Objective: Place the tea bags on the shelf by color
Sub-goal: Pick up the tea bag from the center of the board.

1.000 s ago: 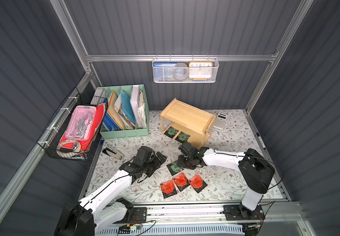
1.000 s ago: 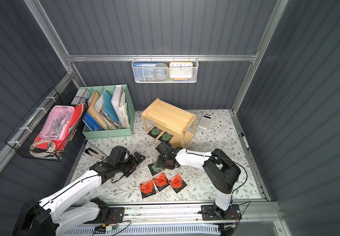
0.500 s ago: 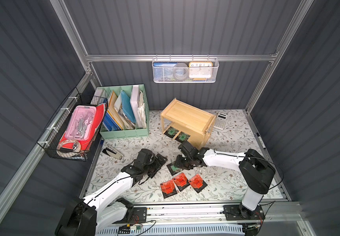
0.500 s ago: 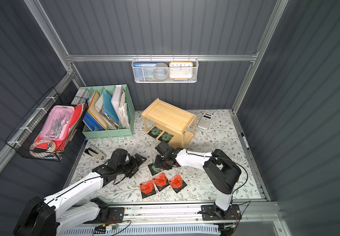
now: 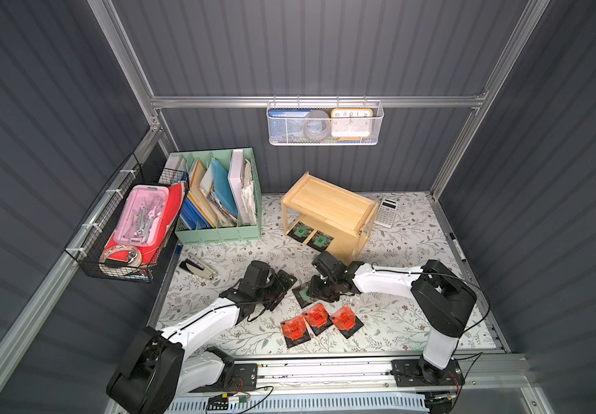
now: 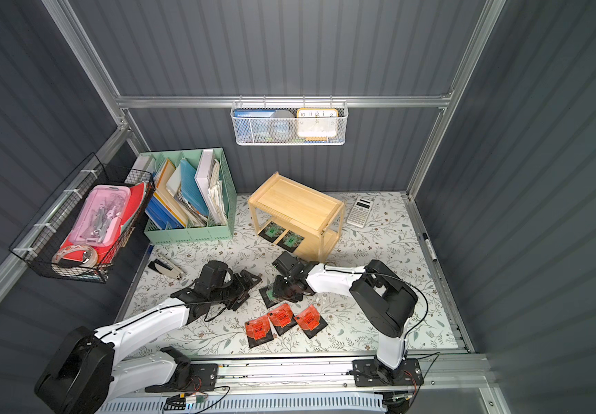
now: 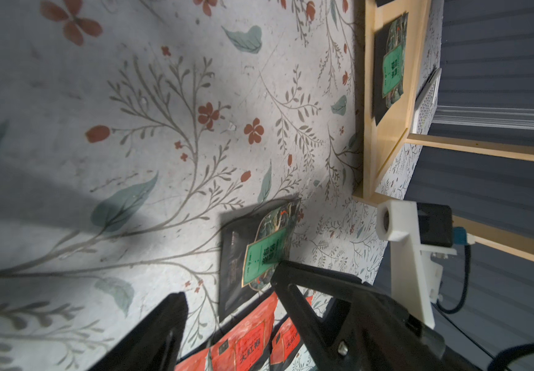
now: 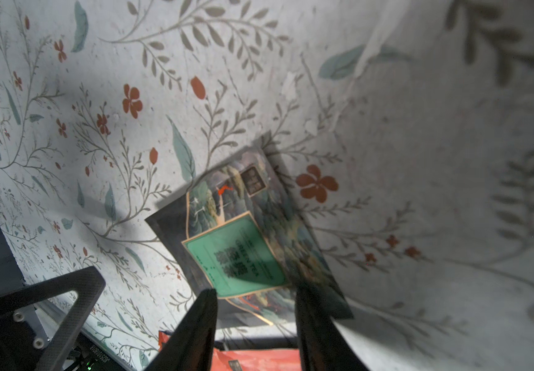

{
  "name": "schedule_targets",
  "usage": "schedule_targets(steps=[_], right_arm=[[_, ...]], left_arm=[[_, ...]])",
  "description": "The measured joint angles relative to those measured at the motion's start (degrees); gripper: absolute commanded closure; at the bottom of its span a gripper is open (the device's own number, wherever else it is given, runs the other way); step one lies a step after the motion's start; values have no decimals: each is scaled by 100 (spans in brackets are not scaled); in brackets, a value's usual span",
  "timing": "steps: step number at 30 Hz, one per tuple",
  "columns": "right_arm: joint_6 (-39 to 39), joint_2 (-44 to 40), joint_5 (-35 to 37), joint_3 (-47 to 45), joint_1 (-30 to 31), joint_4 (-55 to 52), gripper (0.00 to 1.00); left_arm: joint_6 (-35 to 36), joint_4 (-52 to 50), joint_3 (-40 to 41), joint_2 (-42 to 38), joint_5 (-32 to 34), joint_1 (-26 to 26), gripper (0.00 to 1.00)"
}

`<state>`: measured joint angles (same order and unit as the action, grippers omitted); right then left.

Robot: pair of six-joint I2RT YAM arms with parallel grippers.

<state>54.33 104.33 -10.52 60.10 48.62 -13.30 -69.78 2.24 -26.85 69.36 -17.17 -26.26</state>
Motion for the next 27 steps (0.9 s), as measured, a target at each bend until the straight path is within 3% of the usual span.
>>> schedule_targets(steps=[14,27], right_arm=[[103,7,-20,0,-4,2,55],[111,7,-90,0,-46,-9,55]], left_arm=[[-79,898,17,1016,-170,0,26],[-136,1635,9,1436,-214,-236,32]])
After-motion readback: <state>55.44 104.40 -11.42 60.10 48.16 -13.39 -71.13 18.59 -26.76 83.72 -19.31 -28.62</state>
